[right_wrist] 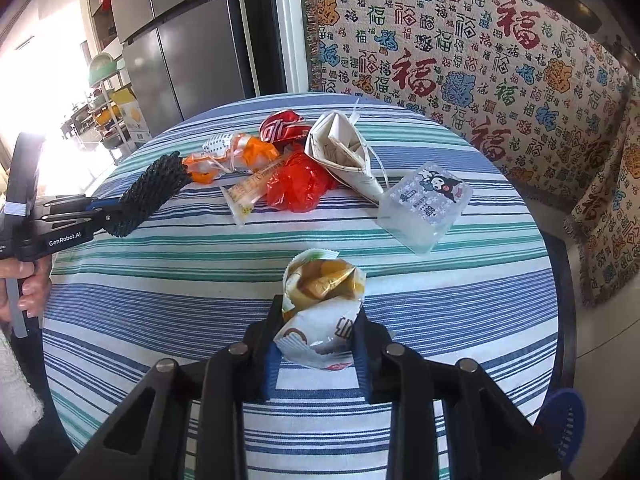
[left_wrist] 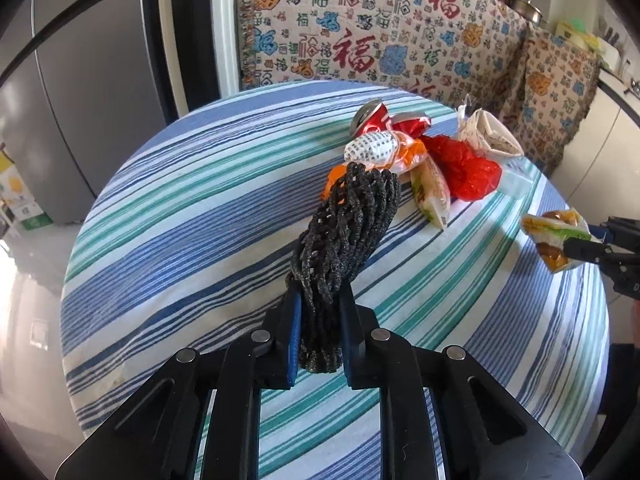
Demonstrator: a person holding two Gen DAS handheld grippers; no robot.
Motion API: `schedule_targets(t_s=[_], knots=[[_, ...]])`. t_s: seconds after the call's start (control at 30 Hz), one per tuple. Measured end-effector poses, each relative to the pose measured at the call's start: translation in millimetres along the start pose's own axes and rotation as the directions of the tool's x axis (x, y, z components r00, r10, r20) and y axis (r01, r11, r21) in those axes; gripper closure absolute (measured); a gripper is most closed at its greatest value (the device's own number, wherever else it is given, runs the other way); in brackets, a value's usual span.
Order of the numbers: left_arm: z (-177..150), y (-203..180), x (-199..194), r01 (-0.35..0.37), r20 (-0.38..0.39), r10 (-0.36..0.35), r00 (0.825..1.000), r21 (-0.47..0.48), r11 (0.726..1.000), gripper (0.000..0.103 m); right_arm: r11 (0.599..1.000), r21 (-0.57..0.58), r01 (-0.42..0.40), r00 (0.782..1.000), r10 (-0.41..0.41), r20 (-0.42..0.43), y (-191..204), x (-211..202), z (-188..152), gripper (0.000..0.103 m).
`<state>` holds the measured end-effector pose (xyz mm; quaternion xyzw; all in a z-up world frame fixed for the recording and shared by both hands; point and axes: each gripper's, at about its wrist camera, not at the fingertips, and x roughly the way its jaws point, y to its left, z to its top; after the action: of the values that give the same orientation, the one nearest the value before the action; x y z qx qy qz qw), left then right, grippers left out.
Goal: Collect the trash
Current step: 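Carry the black scrubber to the blue basket while the right tool carries the snack bag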
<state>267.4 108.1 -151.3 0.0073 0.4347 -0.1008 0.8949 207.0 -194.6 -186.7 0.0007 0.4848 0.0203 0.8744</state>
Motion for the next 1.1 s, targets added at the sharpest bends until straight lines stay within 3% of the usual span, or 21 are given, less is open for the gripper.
schedule_targets(t_s=[0.17,0.63,1.1], knots=[[1,-17,-11,0.041,0.012,-0.041,0.999,-0.025,0.999,0.088,1.0,0.001,-0.002,1.0,0.002,0.012,-4,-18,-1,0.074],[-9,-124,-36,0.146,0.025,-0.147,0.989,0.019,0.989,0.088,1.0,0.012,0.029,0.998,-0.029,0.057,-38,-70,-23,0.074],[-1,-256,-32,0.25,0.015,-0.256,0.967,0.15,0.956,0.088,0.974,0.186,0.133,0.985,-0.151,0.087,-144,-139,-89,0.074]])
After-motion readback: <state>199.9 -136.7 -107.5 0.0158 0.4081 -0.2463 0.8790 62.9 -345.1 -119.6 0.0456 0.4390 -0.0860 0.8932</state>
